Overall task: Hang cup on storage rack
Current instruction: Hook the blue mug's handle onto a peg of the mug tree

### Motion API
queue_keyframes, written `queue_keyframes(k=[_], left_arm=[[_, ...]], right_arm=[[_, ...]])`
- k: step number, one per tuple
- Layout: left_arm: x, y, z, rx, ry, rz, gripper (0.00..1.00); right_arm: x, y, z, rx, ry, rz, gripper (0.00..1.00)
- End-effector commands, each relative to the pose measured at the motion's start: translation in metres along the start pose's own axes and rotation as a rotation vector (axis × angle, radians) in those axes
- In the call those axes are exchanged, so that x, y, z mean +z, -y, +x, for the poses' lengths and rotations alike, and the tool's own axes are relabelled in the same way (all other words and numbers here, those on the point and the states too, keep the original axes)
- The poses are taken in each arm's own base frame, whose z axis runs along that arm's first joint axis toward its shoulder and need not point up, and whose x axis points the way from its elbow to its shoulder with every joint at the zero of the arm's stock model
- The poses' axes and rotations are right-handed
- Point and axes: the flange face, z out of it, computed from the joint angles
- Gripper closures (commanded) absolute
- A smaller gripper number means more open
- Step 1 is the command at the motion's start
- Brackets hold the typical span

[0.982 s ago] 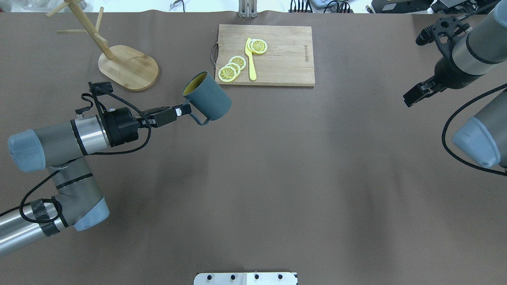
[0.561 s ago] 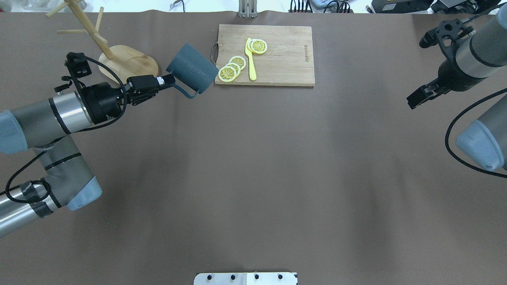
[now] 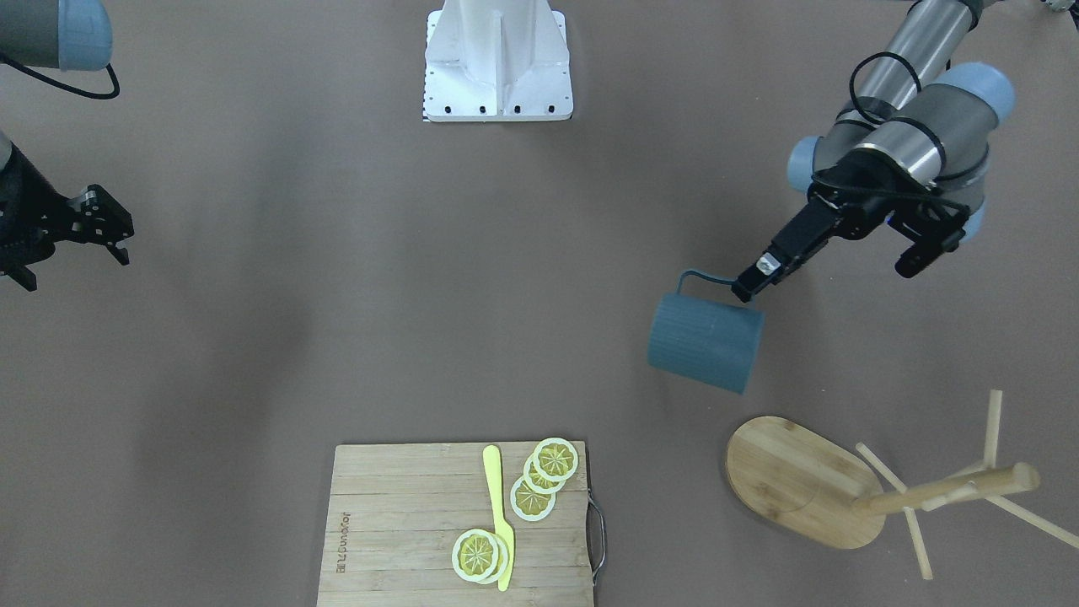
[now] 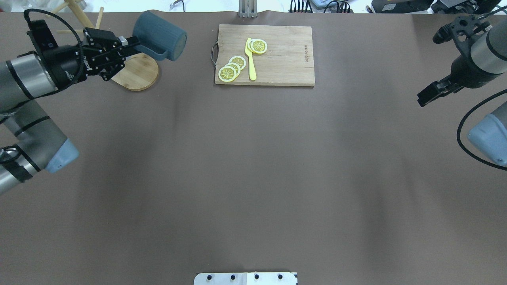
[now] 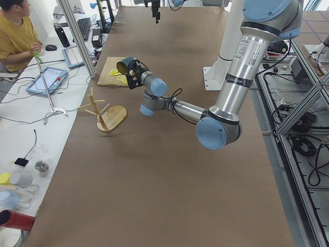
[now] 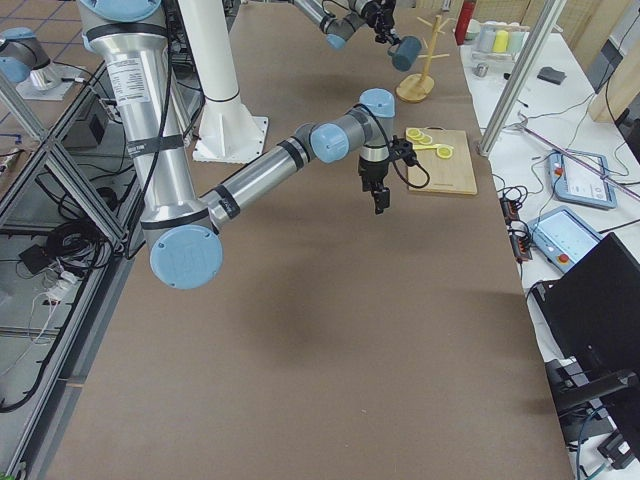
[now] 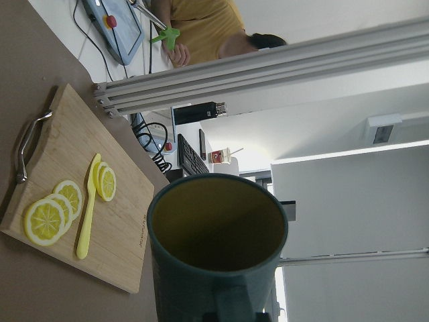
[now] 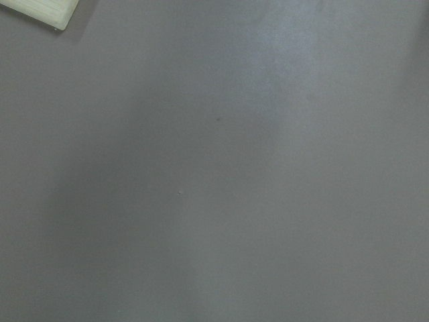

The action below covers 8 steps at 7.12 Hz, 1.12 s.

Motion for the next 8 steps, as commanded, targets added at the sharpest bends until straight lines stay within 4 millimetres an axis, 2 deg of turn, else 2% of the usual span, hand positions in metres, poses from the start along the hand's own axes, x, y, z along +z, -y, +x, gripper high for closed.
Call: queue_keyframes(k=[1,2,3,6,7,8], left_arm=[[-0.006,0.059,0.016,-0.168,0.015,0.049,1.0],[-0.002,0.076,0.031,-0.281,-0.008,0.075,1.0],[0.002,0.086,0.033,-0.368,-0.034,0.108,1.0],[0.007,0.116,0.022,-0.559,-0.12,0.246,1.0],[0.005,0.127,0.01,-0.607,-0.142,0.302,1.0],[0.004,0.129,0.009,-0.609,-0.141,0.307,1.0]], right_arm=[[-0.004,-0.004,0.006,0.01,0.004,0.003,0.0],[-0.007,-0.005,0.004,0.006,0.006,0.009,0.0],[-0.007,-0.005,0.004,0.006,0.004,0.009,0.0],[-0.01,-0.006,0.002,0.009,0.006,0.015,0.0],[-0.01,-0.006,0.002,0.011,0.005,0.016,0.0],[-0.01,-0.009,0.003,0.012,0.004,0.015,0.0]])
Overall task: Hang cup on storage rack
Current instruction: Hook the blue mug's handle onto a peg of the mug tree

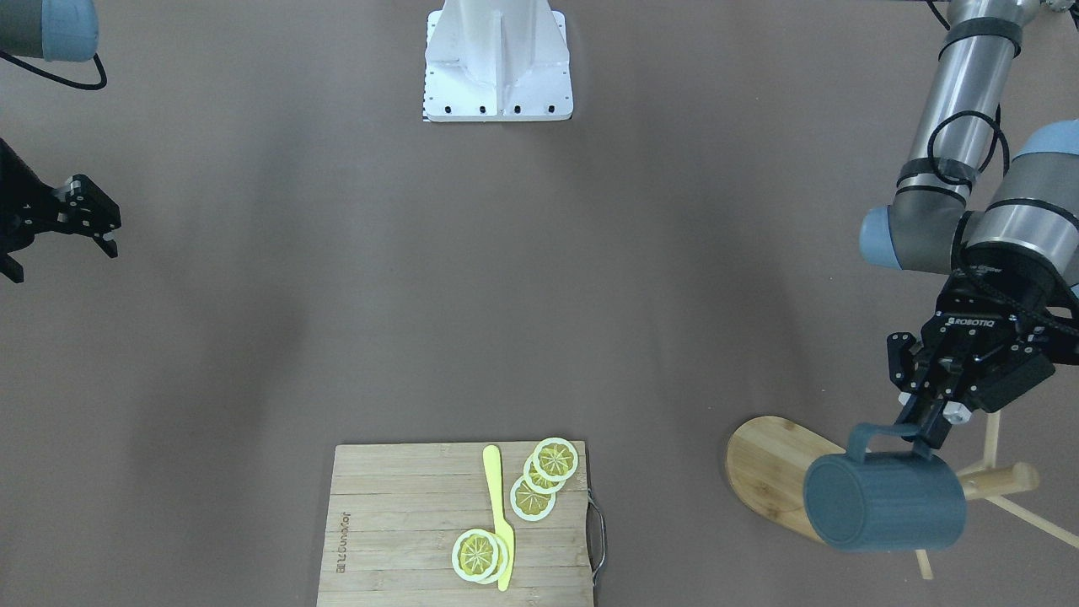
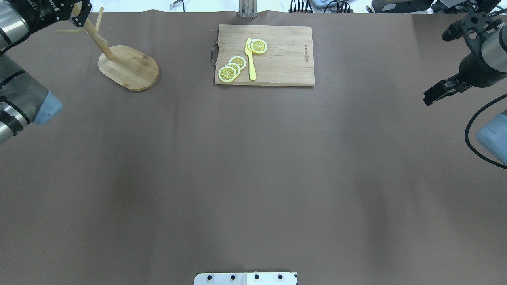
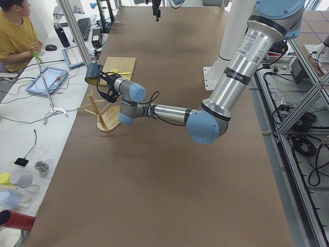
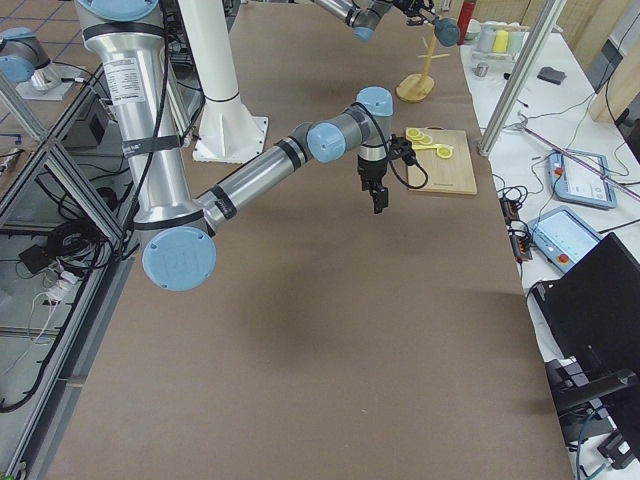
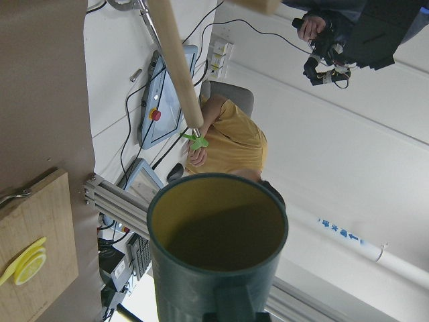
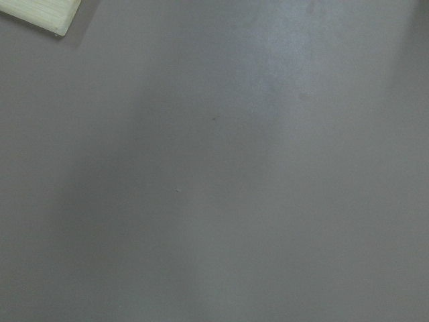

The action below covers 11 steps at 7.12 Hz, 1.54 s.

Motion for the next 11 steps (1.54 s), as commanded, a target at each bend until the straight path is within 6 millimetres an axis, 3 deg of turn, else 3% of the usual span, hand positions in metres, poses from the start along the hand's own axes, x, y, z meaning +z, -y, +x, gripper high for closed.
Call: queue_keyframes(k=[1,4,8,11], left_arm=[[0.0,0.008,0.0,-0.03,-0.016,0.024,1.0],[-0.008,0.008,-0.001,-0.094,-0.017,0.022,1.0],[-0.037,0.038,-0.023,-0.1,0.012,0.08,1.0],[-0.043,0.041,-0.026,-0.101,0.017,0.085,1.0]], right_arm=[[-0.002,-0.003,0.0,0.0,0.0,0.002,0.0],[0.0,-0.006,0.002,0.005,-0.001,-0.003,0.0],[-0.002,-0.006,0.001,0.004,-0.001,0.0,0.0],[-0.01,-0.009,-0.004,-0.002,0.007,0.014,0.0]])
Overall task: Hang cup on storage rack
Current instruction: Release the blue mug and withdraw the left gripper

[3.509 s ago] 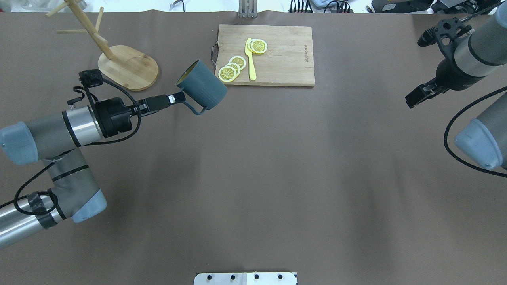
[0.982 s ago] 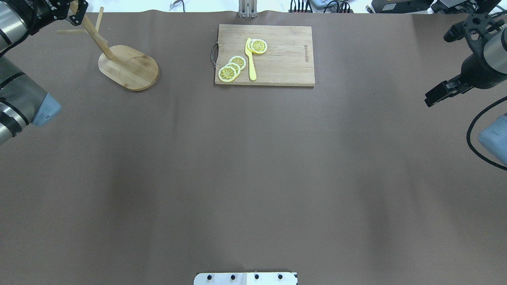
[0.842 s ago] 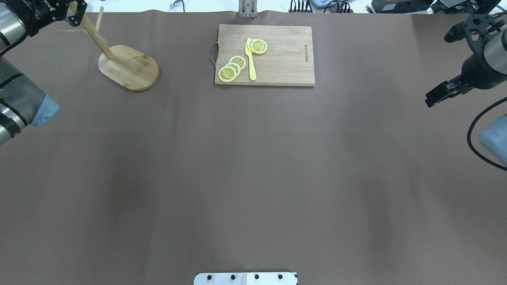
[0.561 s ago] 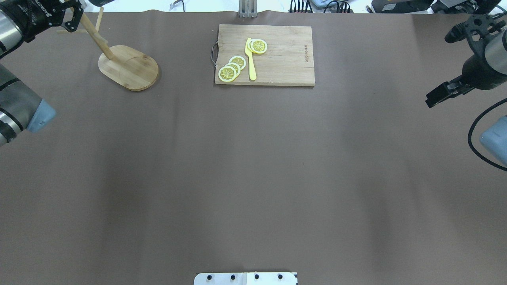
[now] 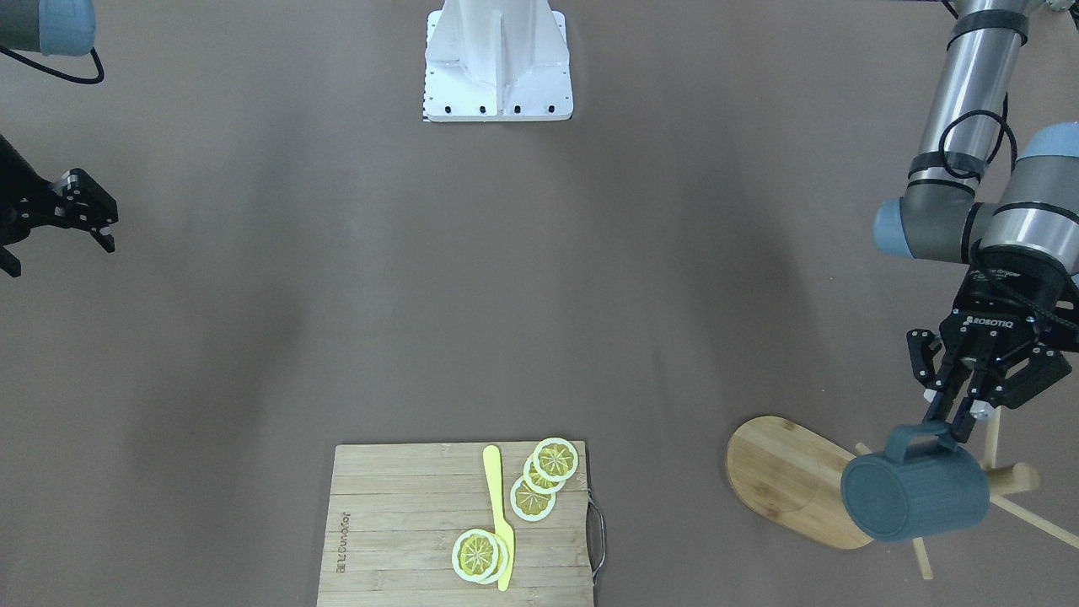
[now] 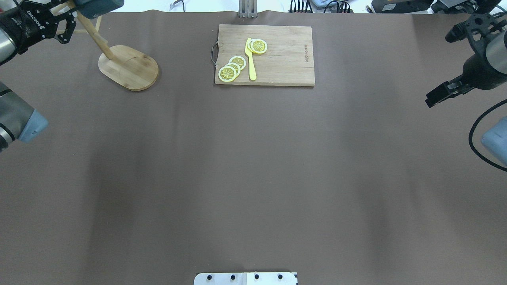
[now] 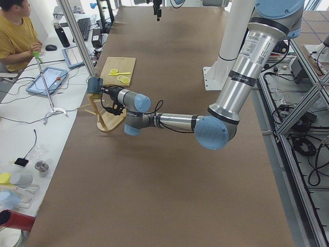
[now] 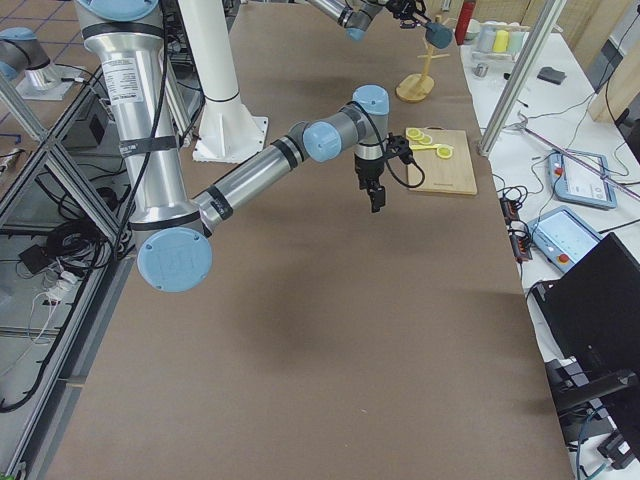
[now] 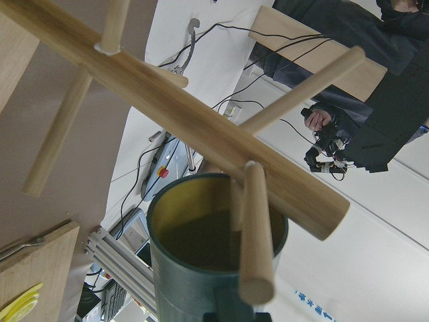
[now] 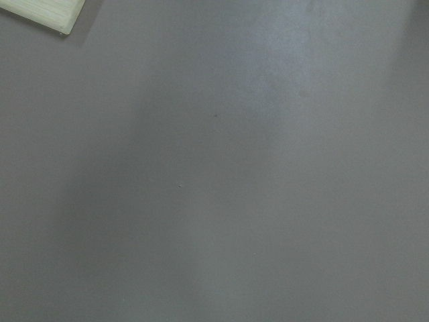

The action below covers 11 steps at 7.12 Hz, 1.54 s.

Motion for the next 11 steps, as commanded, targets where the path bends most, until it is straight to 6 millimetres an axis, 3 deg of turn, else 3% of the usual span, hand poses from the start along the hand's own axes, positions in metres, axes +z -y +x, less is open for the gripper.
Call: queue_keyframes(k=[1,3,4,5,7,9,10,11], left_arm=[[-0.006,0.007,-0.003,0.005,0.005,0.01,1.0],[-0.008,0.008,-0.004,0.009,0.005,0.007,1.0],[-0.007,0.007,-0.004,0.01,0.006,0.008,0.79],[-0.007,0.008,-0.005,0.011,0.011,0.008,0.44],[-0.007,0.005,-0.005,0.011,0.014,0.003,0.02],[-0.009,-0.007,-0.001,0.014,0.01,-0.026,0.01],[-0.029,-0.017,-0.003,0.022,0.04,-0.062,0.01],[-0.055,-0.033,-0.002,0.151,0.055,-0.105,0.01]], right_arm=[[-0.005,-0.002,-0.002,-0.003,0.004,0.007,0.0],[-0.002,-0.004,-0.001,-0.001,0.003,0.001,0.0],[-0.003,-0.004,-0.002,-0.002,0.003,0.002,0.0],[-0.002,-0.004,-0.001,-0.001,0.003,0.001,0.0],[-0.002,-0.004,-0.001,0.0,0.002,0.0,0.0],[-0.002,-0.004,-0.001,-0.002,0.004,-0.001,0.0],[0.0,-0.006,0.002,0.002,0.001,-0.006,0.0],[0.002,-0.01,0.012,0.008,-0.005,-0.013,0.0]])
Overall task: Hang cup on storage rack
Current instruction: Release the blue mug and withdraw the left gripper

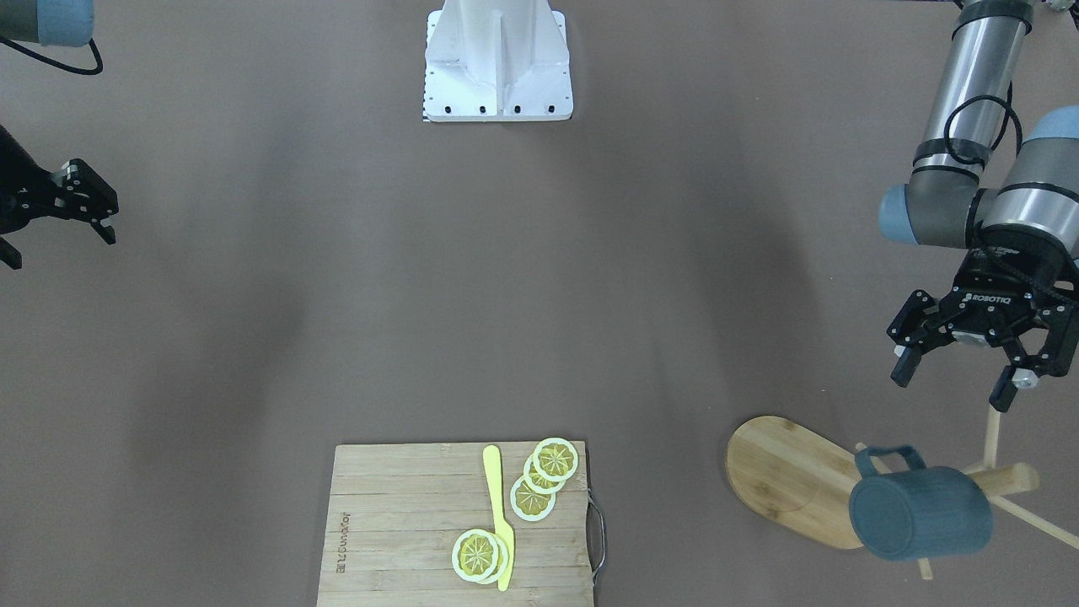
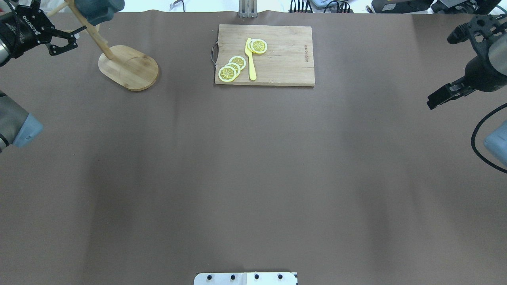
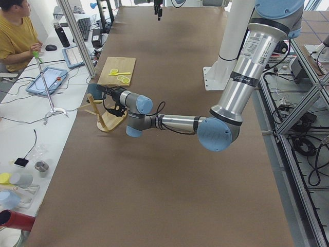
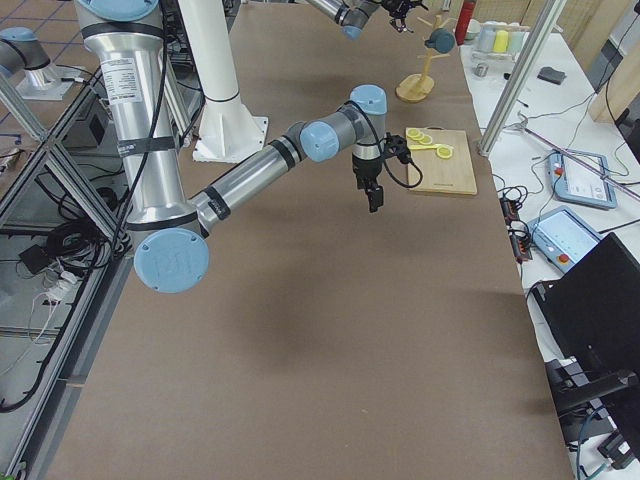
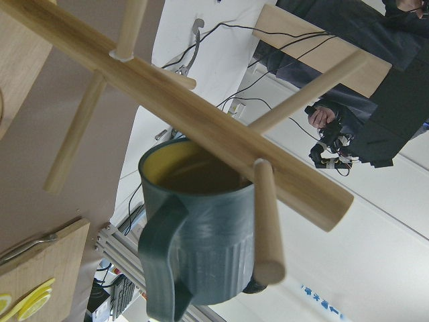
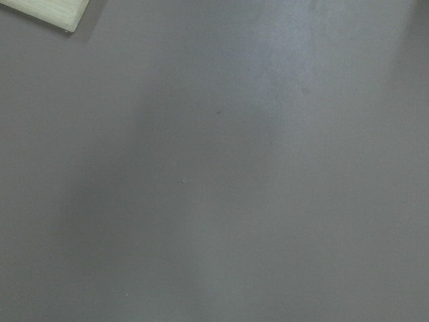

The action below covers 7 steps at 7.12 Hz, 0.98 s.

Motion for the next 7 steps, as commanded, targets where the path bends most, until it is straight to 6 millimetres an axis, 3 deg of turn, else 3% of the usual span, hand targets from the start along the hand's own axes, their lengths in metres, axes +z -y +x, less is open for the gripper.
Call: queue_keyframes(k=[1,3,4,6,7], left_arm=[[-0.04,-0.022,-0.002,0.318,0.021,-0.057,0.01],[-0.051,-0.026,0.003,0.676,0.0,-0.06,0.01],[-0.065,-0.008,-0.002,0.945,0.022,-0.02,0.01],[-0.104,0.042,0.011,1.469,0.145,0.123,0.01],[-0.128,0.072,0.033,1.664,0.256,0.23,0.01]], right_arm=[[-0.003,-0.005,0.019,0.024,-0.012,-0.001,0.0],[-0.007,-0.008,0.035,0.045,-0.024,0.005,0.0],[-0.015,-0.009,0.048,0.019,-0.035,0.016,0.0],[-0.026,-0.025,0.107,-0.02,-0.076,0.013,0.0],[-0.029,-0.029,0.141,-0.034,-0.07,0.008,0.0]])
